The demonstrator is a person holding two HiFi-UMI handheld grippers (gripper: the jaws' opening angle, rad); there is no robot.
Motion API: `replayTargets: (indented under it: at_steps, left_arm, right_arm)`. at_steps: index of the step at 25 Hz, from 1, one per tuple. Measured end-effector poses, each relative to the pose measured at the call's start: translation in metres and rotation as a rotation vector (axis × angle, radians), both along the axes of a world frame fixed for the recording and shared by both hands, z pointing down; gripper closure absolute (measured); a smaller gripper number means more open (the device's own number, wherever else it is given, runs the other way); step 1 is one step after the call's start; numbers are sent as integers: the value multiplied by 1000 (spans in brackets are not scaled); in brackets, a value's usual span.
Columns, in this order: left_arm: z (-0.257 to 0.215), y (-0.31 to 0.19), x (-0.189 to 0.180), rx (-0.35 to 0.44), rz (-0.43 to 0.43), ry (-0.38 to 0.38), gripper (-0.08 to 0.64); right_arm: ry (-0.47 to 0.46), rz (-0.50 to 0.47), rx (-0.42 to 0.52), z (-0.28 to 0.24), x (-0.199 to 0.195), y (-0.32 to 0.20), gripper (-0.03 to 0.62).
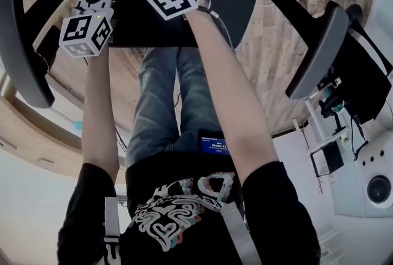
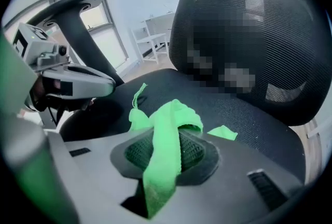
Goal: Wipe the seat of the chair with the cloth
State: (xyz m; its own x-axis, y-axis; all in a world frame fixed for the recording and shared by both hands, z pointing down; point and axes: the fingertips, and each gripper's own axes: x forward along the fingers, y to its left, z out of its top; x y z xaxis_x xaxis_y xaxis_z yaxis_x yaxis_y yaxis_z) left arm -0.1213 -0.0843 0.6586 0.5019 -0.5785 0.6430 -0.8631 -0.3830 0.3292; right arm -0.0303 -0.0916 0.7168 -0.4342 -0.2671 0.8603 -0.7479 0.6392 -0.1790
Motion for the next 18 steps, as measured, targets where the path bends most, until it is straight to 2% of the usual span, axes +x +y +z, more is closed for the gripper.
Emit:
replayTargets:
  at_steps: [5,11,18]
  left_arm:
    - [-1,0,-2,4,-6,-1,559]
    - [-21,-6,8,33,44,-4,560]
    - [-54,-15,22,75,70,-8,558]
  right_arm:
    - [-21,15,13,-10,2,-5,493]
    - [-76,27,75,-49,1,-14,493]
    - [-51,79,147,-83,26,-33,492]
